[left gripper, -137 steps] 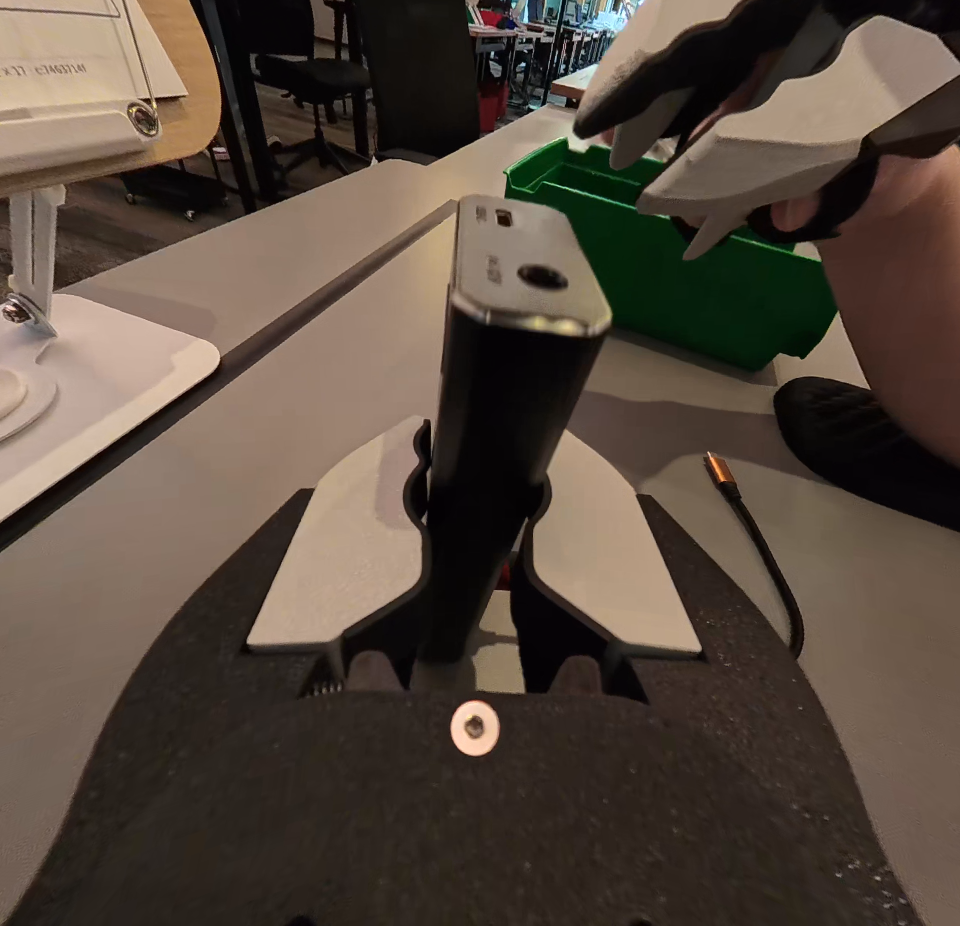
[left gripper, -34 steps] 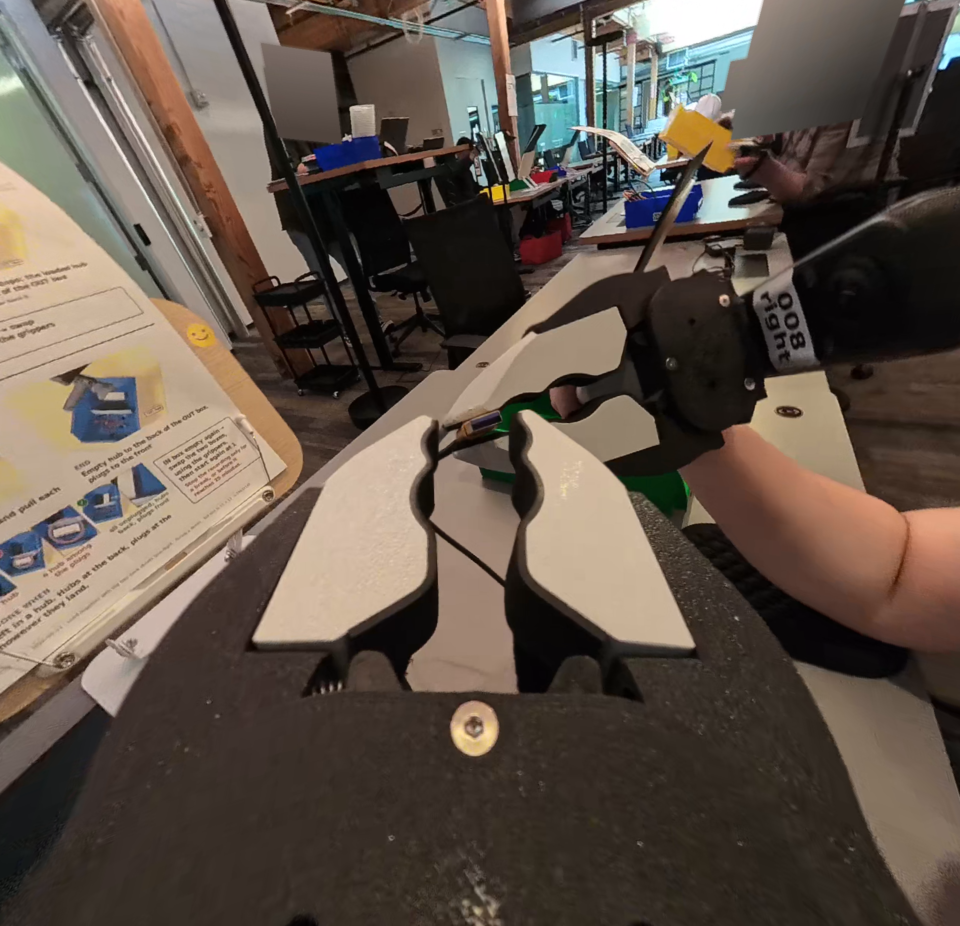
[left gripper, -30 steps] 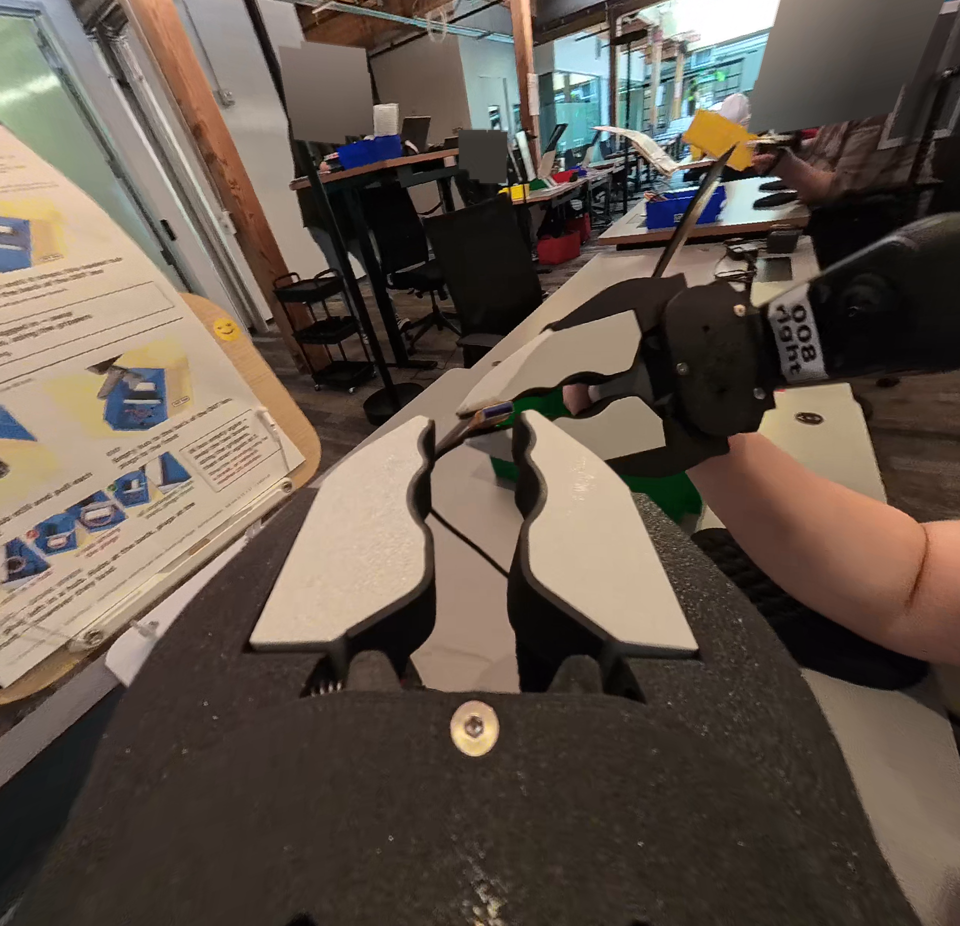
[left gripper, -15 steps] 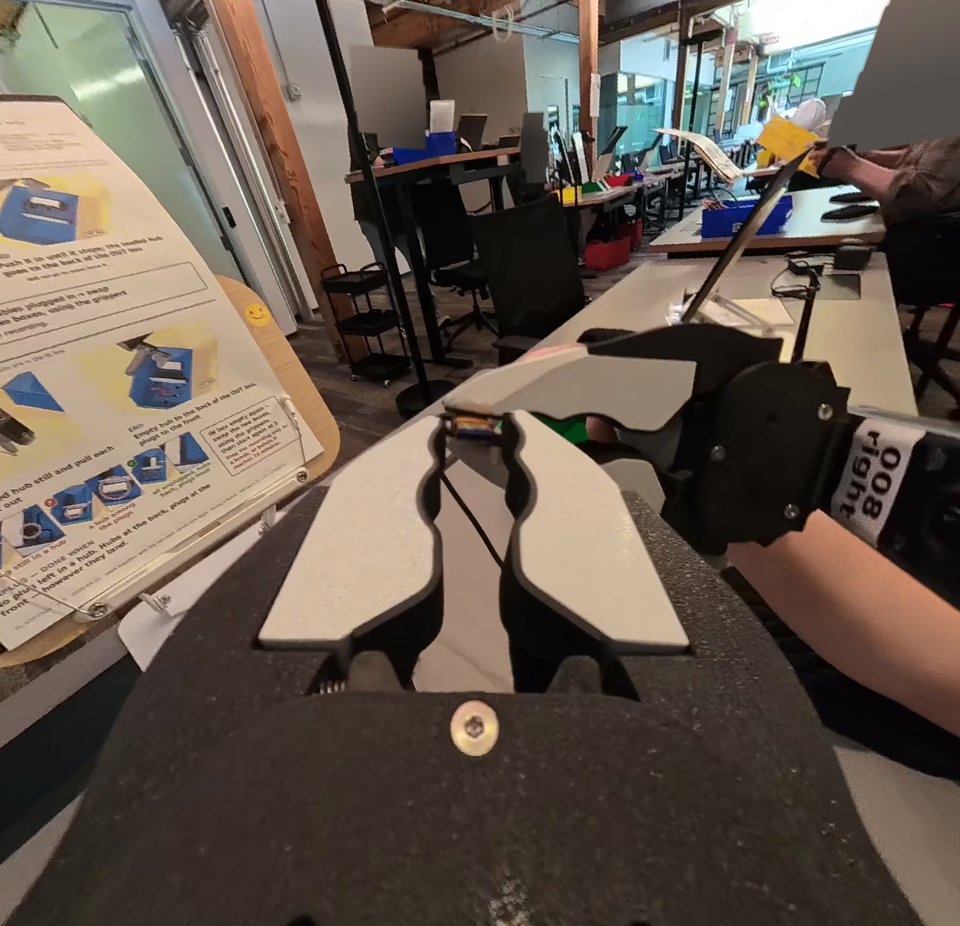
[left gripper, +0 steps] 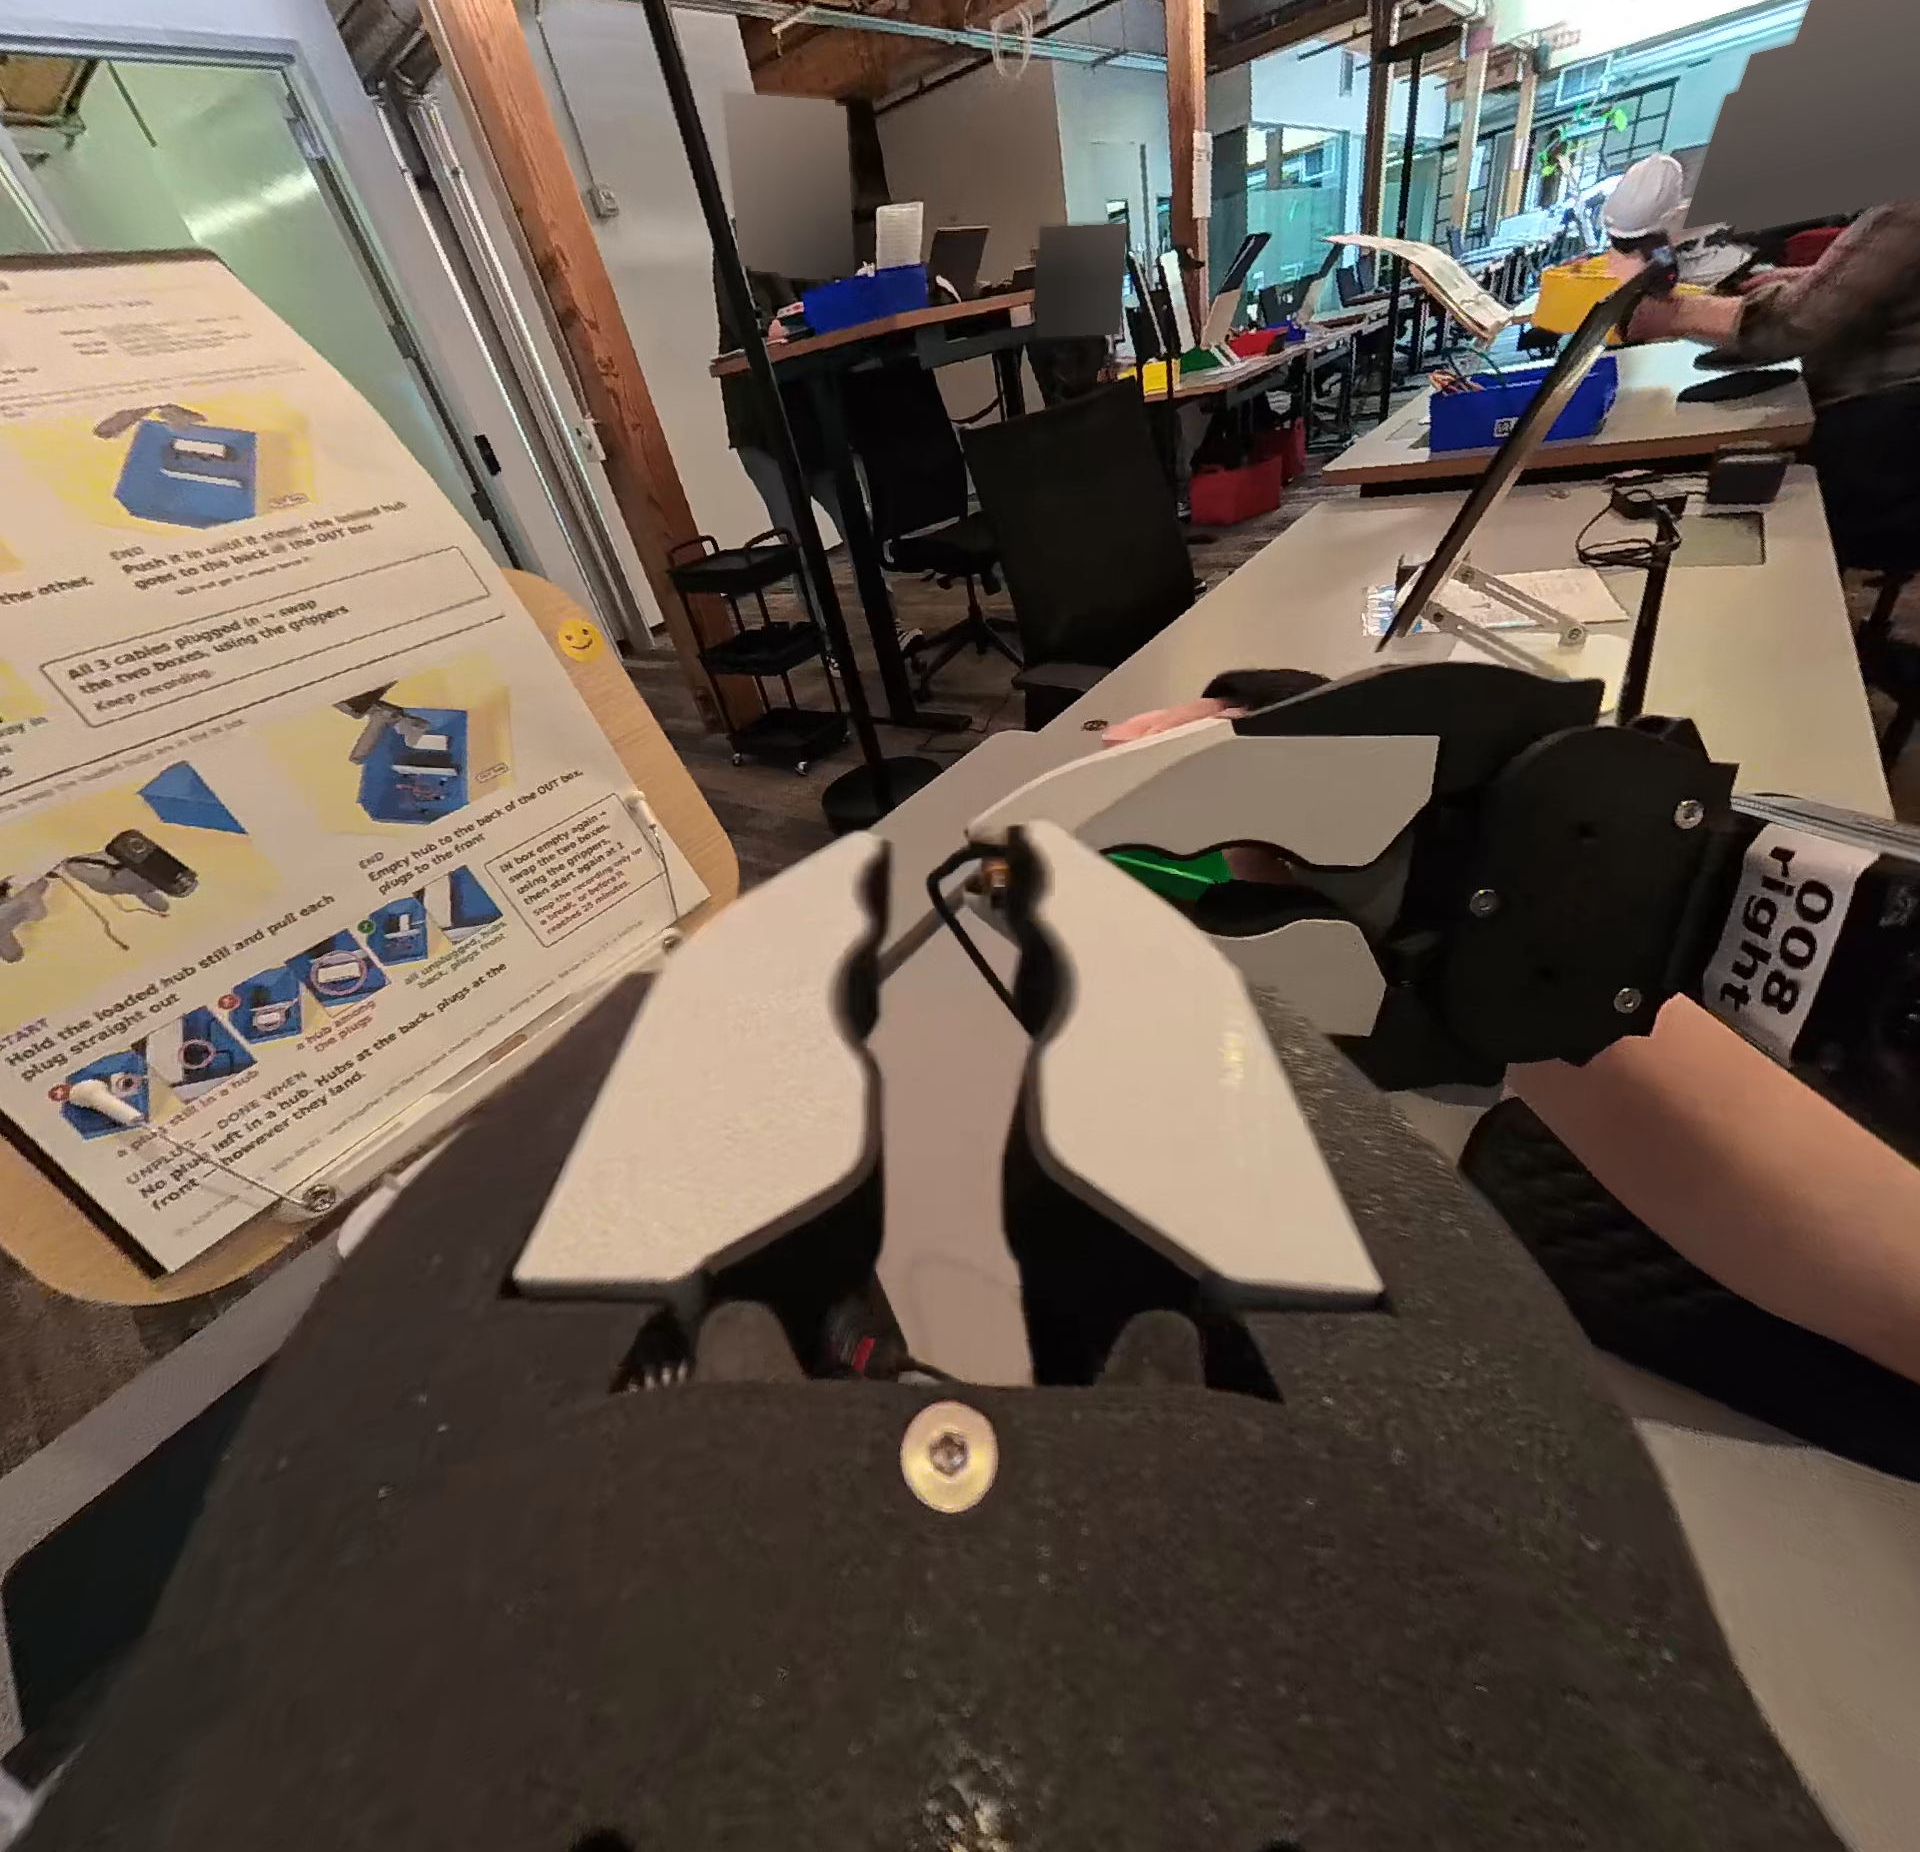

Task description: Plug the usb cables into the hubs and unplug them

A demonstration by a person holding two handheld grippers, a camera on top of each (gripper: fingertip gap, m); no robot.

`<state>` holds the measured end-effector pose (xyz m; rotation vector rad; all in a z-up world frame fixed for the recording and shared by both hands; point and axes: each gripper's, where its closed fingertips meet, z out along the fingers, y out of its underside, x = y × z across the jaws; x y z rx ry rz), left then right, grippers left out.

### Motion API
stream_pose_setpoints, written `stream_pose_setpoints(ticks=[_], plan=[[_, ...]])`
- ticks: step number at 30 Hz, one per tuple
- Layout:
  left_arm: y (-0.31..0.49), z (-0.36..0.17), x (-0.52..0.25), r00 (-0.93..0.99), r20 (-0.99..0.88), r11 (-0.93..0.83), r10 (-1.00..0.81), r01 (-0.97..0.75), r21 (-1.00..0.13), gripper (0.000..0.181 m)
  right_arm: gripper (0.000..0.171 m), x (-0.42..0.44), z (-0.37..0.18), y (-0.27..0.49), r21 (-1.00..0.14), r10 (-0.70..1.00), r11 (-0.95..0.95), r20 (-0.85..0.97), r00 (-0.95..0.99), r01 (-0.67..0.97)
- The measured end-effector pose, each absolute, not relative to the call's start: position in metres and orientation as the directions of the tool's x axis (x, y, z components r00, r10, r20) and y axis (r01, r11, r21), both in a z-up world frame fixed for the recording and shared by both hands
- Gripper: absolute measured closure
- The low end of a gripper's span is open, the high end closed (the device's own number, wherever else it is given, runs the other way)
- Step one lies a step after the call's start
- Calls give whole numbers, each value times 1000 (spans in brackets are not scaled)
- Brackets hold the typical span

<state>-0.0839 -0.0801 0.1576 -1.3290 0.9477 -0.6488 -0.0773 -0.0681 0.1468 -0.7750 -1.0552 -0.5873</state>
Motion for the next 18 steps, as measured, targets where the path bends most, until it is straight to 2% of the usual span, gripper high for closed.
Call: stream_pose_setpoints(ticks=[1, 3, 6, 9, 11, 15, 18], plan=[[-81, 155, -83, 483, -207, 158, -851, -140, -977, 153, 163, -78, 147, -68, -277, -59, 603, 919, 389, 748], [-83, 151, -80, 470, -228, 169, -853, -164, -972, 152, 163, -77, 145, -66, -266, -67, 595, 924, 377, 758], [-84, 145, -76, 440, -235, 165, -867, -192, -967, 161, 163, -78, 143, -66, -257, -68, 594, 928, 367, 762], [-81, 140, -74, 443, -243, 158, -863, -219, -963, 152, 163, -80, 143, -67, -250, -65, 598, 932, 357, 762], [-84, 139, -73, 424, -244, 163, -872, -218, -962, 166, 163, -80, 143, -67, -246, -71, 601, 931, 357, 761], [-83, 139, -75, 412, -238, 151, -880, -232, -961, 166, 163, -81, 141, -66, -272, -37, 612, 928, 371, 742], [-82, 144, -80, 412, -239, 159, -879, -219, -963, 166, 156, -83, 141, -70, -357, 80, 621, 915, 396, 698]])
